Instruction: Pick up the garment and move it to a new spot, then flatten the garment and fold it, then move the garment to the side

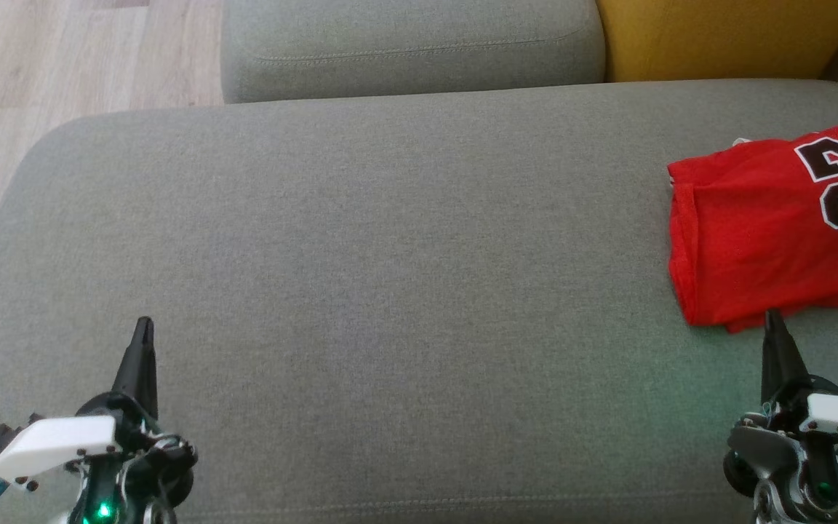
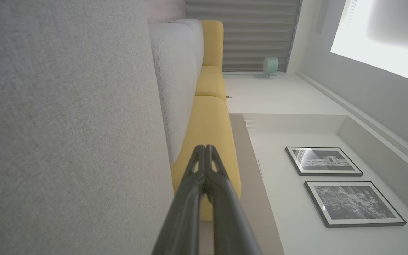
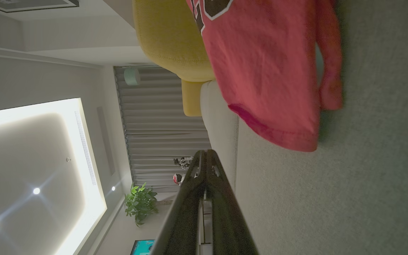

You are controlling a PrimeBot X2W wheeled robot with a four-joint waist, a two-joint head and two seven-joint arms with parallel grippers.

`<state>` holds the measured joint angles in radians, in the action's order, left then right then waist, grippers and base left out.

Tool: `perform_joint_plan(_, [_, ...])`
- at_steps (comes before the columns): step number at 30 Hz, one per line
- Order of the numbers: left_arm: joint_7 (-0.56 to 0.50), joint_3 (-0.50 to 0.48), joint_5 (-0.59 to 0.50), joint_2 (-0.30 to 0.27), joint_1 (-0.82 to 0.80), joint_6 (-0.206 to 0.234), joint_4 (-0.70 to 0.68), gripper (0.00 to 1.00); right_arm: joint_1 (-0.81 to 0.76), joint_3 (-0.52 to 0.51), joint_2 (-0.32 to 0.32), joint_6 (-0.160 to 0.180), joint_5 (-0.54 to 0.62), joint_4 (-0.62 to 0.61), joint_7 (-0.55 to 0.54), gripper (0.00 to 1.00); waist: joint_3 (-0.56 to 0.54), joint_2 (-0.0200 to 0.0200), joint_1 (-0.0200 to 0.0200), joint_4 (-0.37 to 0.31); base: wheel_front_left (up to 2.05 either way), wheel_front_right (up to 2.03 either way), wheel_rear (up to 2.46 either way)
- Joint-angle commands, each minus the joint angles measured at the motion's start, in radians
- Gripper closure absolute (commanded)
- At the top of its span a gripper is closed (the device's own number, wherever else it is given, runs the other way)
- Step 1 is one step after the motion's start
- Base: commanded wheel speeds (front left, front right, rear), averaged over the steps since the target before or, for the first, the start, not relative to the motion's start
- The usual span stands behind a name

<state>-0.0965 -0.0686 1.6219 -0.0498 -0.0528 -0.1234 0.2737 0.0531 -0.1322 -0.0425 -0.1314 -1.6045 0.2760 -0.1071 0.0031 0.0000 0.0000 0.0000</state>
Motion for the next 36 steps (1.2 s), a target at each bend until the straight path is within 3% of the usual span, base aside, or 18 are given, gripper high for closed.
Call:
perform_joint_plan(1, [-0.009,-0.035,-0.005,-0.008,-0.054,-0.007,-0.029,1.00,0.055,0.020,-0.010,0.001,-0.005,-0.031,-0.005,1.00,0.000,0.0000,0.0000,0.000,0.00,0.00,0.00])
perform_joint_plan(36, [-0.012,-0.040,-0.009,-0.005,-0.055,-0.007,-0.029,1.00,0.055,0.019,-0.009,0.001,-0.004,-0.031,-0.006,1.00,0.000,0.0000,0.0000,0.000,0.00,0.00,0.00])
